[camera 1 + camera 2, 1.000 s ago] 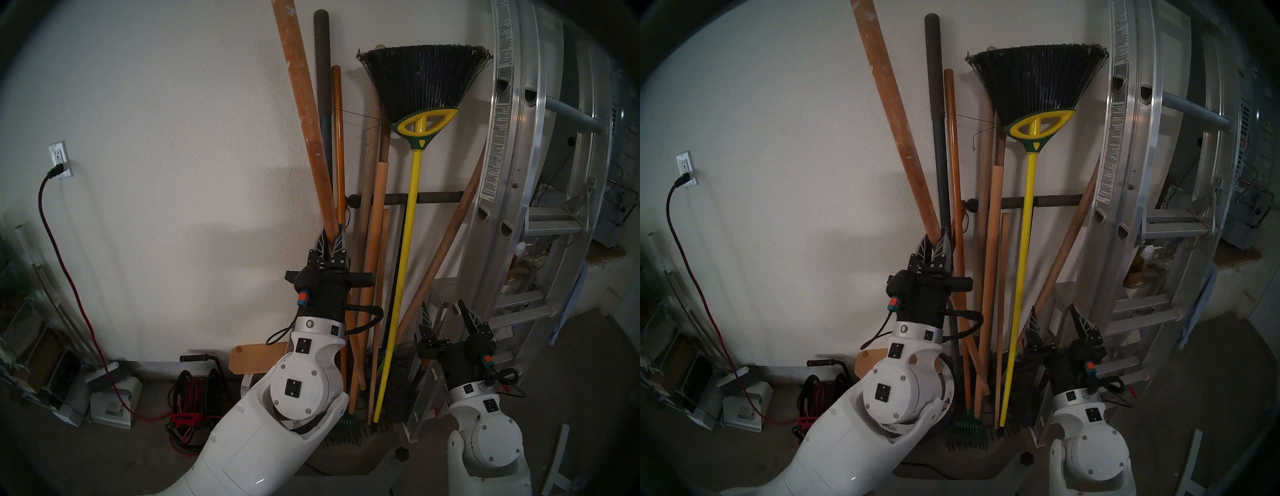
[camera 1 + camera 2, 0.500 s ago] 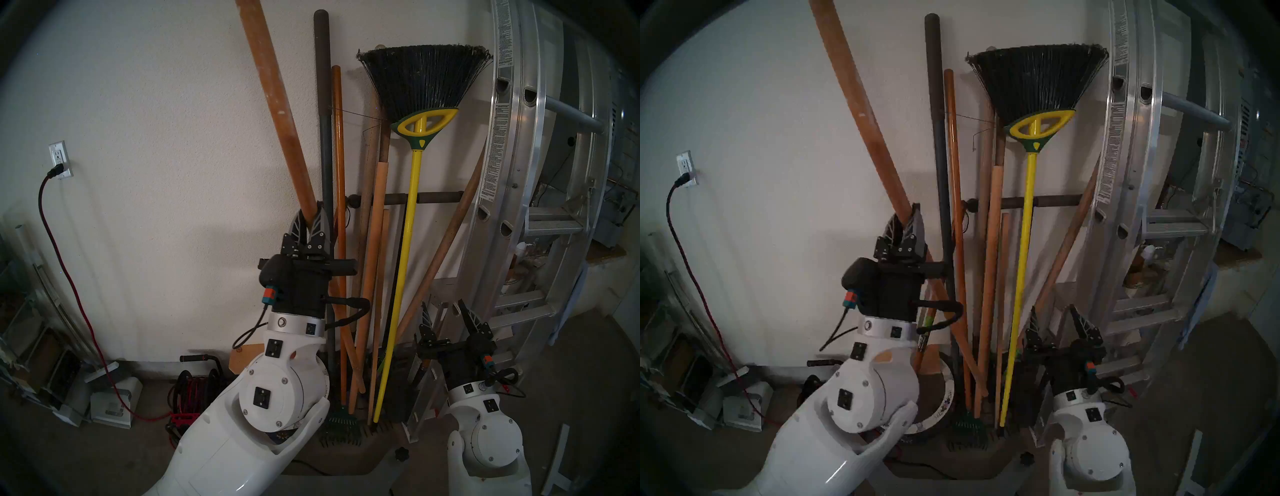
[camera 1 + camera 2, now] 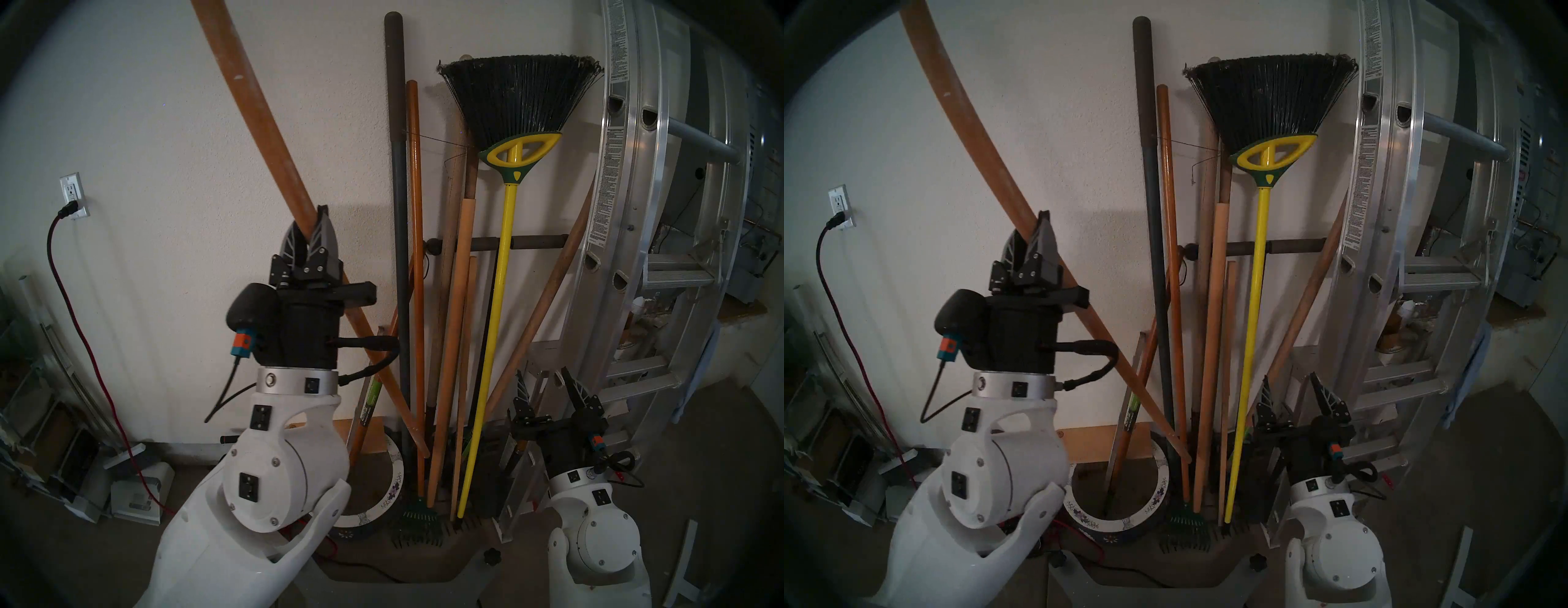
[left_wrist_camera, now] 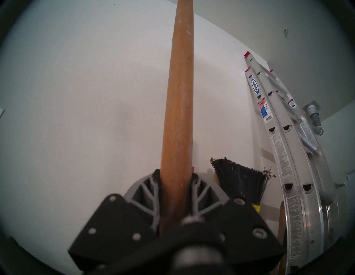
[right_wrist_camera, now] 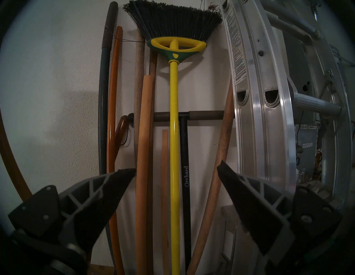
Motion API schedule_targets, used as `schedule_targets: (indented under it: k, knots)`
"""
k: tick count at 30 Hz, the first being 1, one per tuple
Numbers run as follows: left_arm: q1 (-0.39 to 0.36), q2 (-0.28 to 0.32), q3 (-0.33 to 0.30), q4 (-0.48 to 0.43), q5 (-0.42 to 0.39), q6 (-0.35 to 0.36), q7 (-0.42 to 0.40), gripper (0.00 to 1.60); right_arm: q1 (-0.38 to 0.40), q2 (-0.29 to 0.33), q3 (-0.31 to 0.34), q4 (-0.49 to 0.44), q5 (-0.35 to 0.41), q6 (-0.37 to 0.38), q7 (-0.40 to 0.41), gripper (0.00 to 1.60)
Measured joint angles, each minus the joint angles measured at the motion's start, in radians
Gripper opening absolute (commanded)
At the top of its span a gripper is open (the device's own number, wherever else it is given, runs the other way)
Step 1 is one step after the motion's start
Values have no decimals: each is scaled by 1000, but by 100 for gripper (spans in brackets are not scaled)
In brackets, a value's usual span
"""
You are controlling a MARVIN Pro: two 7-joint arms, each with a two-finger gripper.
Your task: Put wooden sticks into the pot
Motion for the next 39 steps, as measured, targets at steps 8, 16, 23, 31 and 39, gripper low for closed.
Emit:
schedule_targets:
  k: [8, 16, 23, 31, 39]
  knots:
    - [74, 58, -91, -63, -34, 44, 28, 0, 0, 0, 0, 0, 0, 0, 0, 160]
    - [148, 106, -174, -70, -65, 80, 49, 0, 0, 0, 0, 0, 0, 0, 0, 160]
    - [225, 146, -244, -72, -94, 110, 64, 0, 0, 0, 0, 0, 0, 0, 0, 160]
    - [329, 190, -335, -72, -139, 151, 84, 0, 0, 0, 0, 0, 0, 0, 0, 160]
    - [421, 223, -428, -72, -185, 176, 84, 0, 0, 0, 0, 0, 0, 0, 0, 160]
